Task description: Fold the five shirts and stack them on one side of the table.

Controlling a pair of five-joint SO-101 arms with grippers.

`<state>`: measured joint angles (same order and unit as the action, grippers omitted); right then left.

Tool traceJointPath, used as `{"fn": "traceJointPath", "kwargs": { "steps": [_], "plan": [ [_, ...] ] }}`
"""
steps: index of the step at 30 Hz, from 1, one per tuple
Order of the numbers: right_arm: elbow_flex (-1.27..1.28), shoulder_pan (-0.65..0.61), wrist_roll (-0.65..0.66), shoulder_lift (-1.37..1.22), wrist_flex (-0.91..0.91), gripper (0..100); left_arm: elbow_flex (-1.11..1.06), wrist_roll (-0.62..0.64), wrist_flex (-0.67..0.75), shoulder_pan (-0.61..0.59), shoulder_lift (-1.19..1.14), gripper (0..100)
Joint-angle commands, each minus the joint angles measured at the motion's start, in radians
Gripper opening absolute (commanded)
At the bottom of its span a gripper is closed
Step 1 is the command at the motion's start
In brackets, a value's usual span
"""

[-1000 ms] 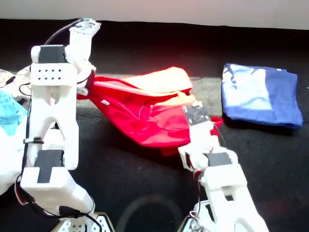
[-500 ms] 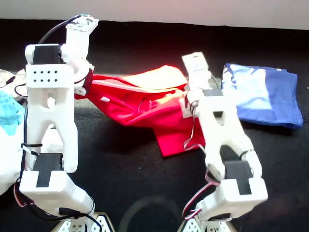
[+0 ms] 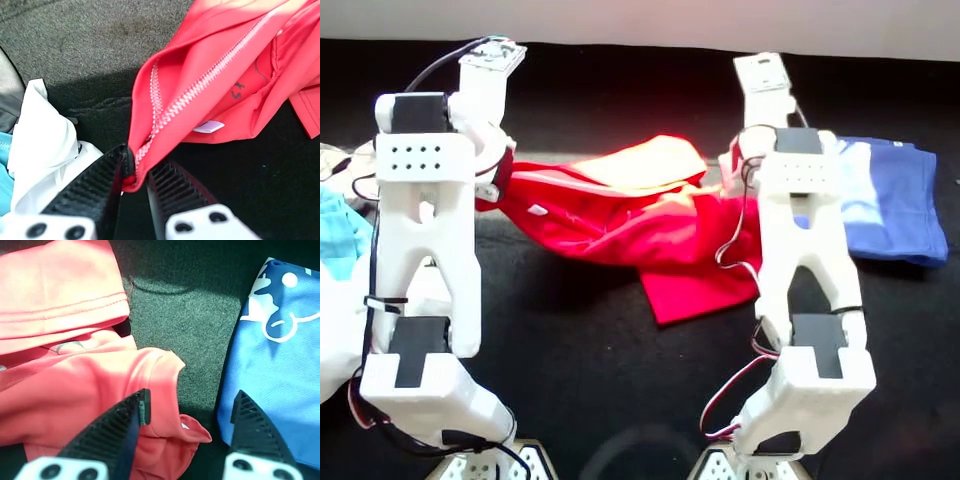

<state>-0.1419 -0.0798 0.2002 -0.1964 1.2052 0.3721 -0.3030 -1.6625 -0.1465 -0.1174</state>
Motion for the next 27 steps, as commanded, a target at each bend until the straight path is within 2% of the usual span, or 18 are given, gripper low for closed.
{"fn": "traceJointPath", "kwargs": {
  "steps": [1,6,14,21,27],
  "plan": [
    [-0.073,0.007,0.009,0.005,0.114,25.6,0.004,0.005,0.003,0.004,0.045,1],
    [-0.136,-0.031,0.014,0.005,0.320,25.6,0.004,0.005,0.005,0.004,0.045,1],
    [-0.191,-0.177,0.060,0.007,0.486,25.6,0.002,0.005,0.037,0.004,0.044,1],
    [-0.182,-0.311,0.054,0.005,0.555,25.3,-0.008,0.005,0.038,-0.015,0.044,1],
    [-0.050,-0.414,0.017,0.007,0.553,25.2,-0.093,0.005,0.110,-0.105,0.042,1]
  ]
}}
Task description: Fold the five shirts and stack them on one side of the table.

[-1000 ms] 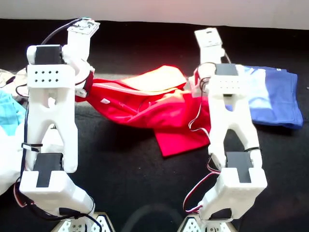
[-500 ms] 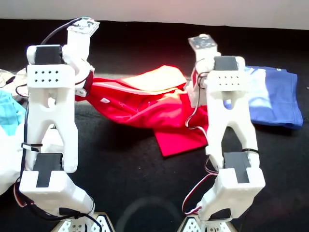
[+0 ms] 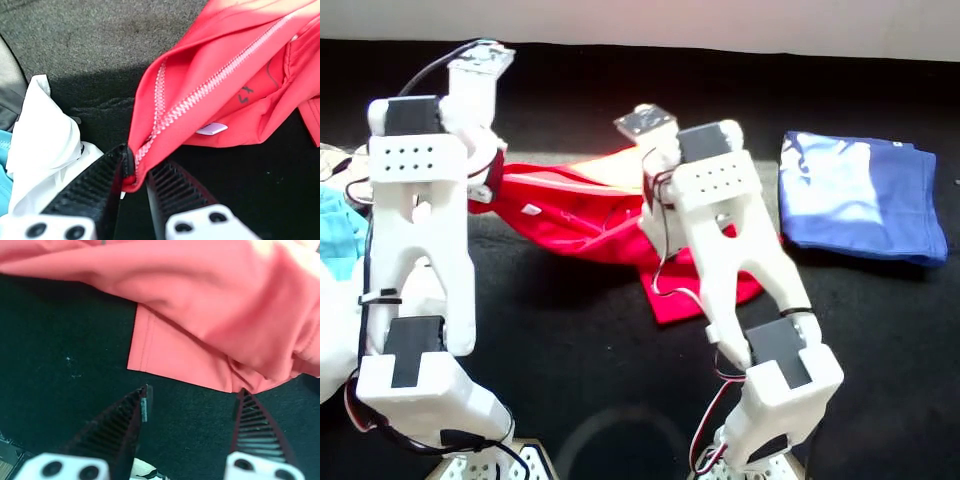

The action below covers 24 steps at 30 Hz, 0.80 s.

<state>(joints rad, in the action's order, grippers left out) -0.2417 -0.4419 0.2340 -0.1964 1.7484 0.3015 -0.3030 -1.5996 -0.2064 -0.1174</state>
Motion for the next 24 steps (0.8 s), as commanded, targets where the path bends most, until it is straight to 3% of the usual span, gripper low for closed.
{"fn": "traceJointPath", "kwargs": {
  "steps": [1,15,24],
  "plan": [
    [0.087,-0.070,-0.023,0.007,0.004,25.2,-0.045,0.005,0.068,-0.056,0.042,1],
    [0.453,-0.257,-0.089,0.007,-0.262,25.2,-0.137,0.005,0.130,-0.061,0.044,1],
    [0.533,-0.136,-0.083,-0.004,-0.415,25.2,-0.137,0.005,0.129,-0.061,0.045,1]
  ]
}}
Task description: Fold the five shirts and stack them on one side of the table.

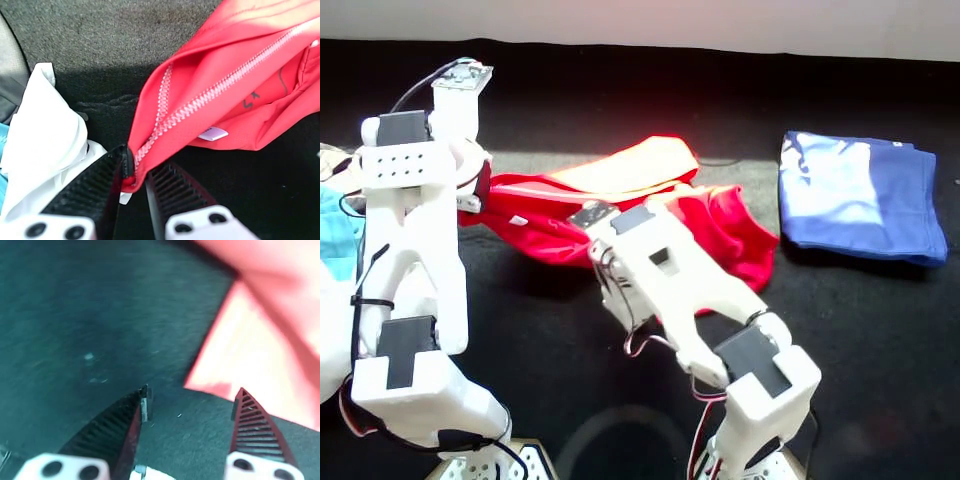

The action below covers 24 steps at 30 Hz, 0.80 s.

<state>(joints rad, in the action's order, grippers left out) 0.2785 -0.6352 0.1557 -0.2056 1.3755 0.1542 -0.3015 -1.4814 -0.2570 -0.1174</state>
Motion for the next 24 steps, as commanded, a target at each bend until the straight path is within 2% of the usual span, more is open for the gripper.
{"fn": "traceJointPath", "kwargs": {
  "steps": [1,5,9,18,24],
  "plan": [
    [0.021,0.073,0.000,0.005,-0.054,25.2,0.010,0.003,0.011,-0.010,0.045,1],
    [0.067,0.111,0.060,0.005,-0.099,25.2,0.010,0.003,0.006,-0.010,0.045,1],
    [0.079,0.142,0.063,0.004,-0.120,25.0,0.010,0.003,0.005,-0.010,0.053,1],
    [0.079,0.160,0.064,0.004,-0.189,0.6,0.002,0.003,-0.041,-0.010,0.045,1],
    [0.070,0.216,0.064,0.015,-0.166,0.7,0.002,0.003,-0.106,-0.013,0.045,1]
  ]
}}
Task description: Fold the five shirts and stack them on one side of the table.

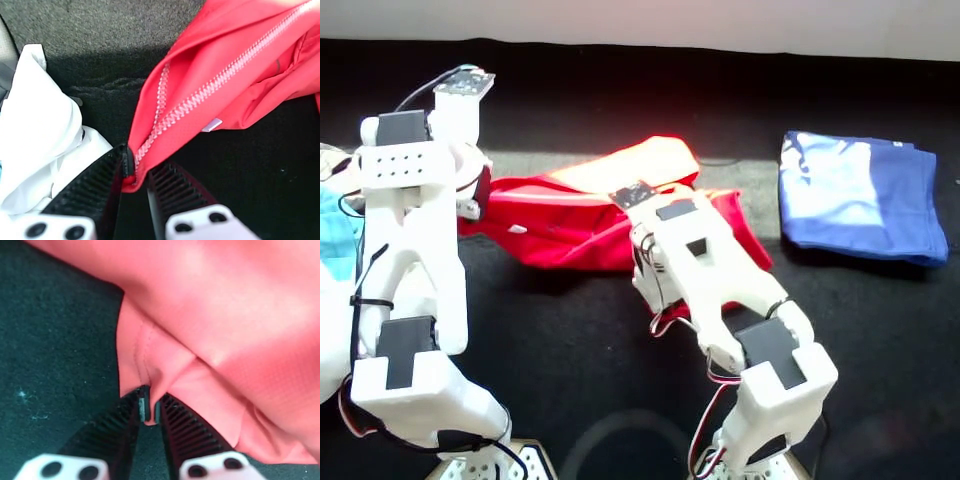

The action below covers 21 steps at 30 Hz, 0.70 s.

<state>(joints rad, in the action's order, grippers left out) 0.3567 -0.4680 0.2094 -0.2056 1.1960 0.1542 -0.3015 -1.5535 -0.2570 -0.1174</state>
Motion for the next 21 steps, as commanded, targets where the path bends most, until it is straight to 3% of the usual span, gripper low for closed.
{"fn": "traceJointPath", "kwargs": {
  "steps": [1,6,14,21],
  "plan": [
    [-0.019,0.076,0.011,0.016,0.028,0.7,0.002,0.003,-0.041,-0.013,0.045,1],
    [-0.157,0.262,0.015,0.065,0.163,0.7,0.001,0.003,-0.046,-0.010,0.045,1],
    [-0.367,0.539,0.252,0.476,0.366,0.7,-0.079,0.005,-0.064,0.015,0.056,1],
    [-0.378,0.644,0.333,0.713,0.243,0.7,0.292,0.226,-0.222,0.107,0.076,1]
  ]
}}
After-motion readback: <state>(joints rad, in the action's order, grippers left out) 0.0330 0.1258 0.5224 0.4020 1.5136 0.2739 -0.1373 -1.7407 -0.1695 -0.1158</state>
